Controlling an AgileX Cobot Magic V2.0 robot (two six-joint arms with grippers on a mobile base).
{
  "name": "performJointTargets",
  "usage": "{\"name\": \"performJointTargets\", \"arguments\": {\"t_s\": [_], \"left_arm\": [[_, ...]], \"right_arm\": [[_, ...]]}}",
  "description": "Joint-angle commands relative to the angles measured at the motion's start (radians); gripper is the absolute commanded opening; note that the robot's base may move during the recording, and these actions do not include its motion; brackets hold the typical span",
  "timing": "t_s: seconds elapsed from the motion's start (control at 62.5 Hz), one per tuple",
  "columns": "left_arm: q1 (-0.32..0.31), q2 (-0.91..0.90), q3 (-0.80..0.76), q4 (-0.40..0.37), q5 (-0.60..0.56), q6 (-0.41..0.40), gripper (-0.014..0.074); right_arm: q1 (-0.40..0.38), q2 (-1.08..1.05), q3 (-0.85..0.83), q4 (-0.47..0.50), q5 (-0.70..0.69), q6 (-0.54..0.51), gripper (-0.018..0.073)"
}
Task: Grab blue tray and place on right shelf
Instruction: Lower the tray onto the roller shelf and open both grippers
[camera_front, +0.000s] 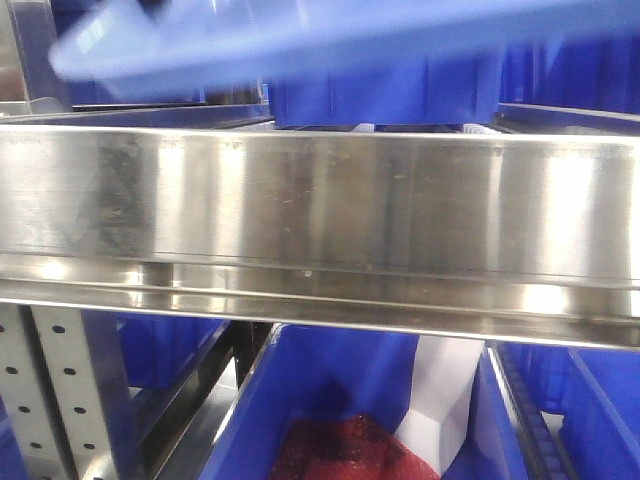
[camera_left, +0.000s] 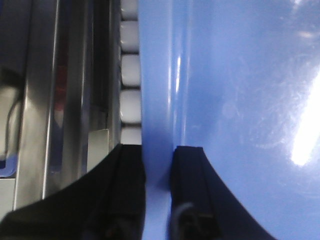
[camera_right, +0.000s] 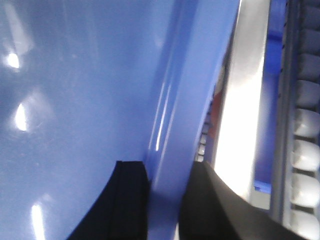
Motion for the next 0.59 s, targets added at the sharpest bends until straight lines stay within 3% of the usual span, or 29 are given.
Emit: {"name": "performJointTargets", "arguments": {"t_s": [0.0,0.224,0.336,0.432,0.496,0.576], "left_arm": [[-0.007,-0.006,-0.04,-0.043,-0.103,0.017,-0.0048],[-0.003,0.066,-0.04,-0.034,-0.105,0.03,-0.0035],[-0.003,0.087,-0.04,-0.034,-0.097,0.032,0.0041],[-0.003,0.091,-0.04,-0.034,-0.101,0.032,0.016],[-0.003,0.091,-0.04,-0.034,-0.111,0.032,0.0236],[-0.001,0.091,-0.04,-0.034,-0.122,0.032,0.035]], "right_arm": [[-0.009,0.03,-0.036,0.041,-0.082,-0.03,0.0022],[-0.048,0.11,-0.036,0.065,-0.084,-0.028,0.0024],[-0.058,0.133,-0.036,0.066,-0.083,-0.028,0.0023],[-0.058,0.143,-0.036,0.066,-0.084,-0.028,0.0031],[-0.058,0.144,-0.036,0.067,-0.085,-0.029,0.0092],[-0.058,0.144,-0.036,0.067,-0.085,-0.04,0.0263]]}}
